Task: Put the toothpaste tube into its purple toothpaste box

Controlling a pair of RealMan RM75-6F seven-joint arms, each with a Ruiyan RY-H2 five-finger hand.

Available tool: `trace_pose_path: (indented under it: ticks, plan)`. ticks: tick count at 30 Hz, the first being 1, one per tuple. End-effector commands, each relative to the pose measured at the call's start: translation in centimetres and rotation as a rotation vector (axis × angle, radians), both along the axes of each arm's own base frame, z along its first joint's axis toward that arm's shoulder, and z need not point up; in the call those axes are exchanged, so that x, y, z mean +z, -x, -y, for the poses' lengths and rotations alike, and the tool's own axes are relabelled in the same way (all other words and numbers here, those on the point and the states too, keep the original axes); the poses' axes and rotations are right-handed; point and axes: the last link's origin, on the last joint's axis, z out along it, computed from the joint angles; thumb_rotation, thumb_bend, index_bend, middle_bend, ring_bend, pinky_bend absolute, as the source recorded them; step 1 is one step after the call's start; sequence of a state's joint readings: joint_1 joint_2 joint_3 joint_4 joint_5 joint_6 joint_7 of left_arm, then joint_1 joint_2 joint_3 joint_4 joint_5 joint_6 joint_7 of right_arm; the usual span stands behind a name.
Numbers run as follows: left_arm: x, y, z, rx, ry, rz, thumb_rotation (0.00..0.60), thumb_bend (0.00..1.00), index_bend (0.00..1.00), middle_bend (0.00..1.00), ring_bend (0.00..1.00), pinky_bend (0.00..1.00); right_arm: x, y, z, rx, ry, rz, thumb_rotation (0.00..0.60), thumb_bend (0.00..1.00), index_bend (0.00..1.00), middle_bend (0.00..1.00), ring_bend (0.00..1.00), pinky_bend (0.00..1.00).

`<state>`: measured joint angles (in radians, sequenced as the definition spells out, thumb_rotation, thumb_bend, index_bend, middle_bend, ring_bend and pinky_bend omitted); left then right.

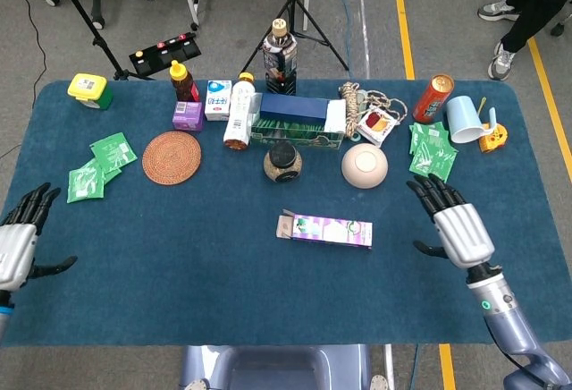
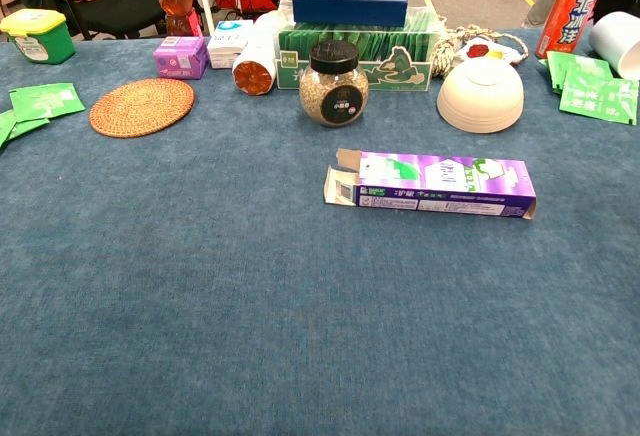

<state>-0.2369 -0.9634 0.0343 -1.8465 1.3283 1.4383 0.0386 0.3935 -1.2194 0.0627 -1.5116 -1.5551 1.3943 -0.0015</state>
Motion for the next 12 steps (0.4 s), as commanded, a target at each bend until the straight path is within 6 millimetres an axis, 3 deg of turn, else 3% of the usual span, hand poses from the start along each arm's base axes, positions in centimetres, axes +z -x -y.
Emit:
trace_pose_path:
  ticks: [1,4,12]
  plan:
    - [0.1,2.6,2.7,0.028,-0.024,0.019,0.6,0.0,0.0,0.0,0.0,0.17,1.4,1.7,-1.8,-0.022,0.032,0.013,0.6,0.0,0.07,0.06,0.02,0.17]
    - [0.1,3.8,4.3,0.028,-0.048,0.013,0.6,0.0,0.0,0.0,0.0,0.17,2.1,2.8,-3.4,-0.034,0.046,0.02,0.6,0.0,0.07,0.05,0.02,0.16]
    - [0.8,3.6,6.6,-0.015,-0.14,0.017,0.6,0.0,0.0,0.0,0.0,0.16,2.7,3.7,-7.0,-0.096,0.072,0.069,0.6,0.0,0.07,0.04,0.0,0.07]
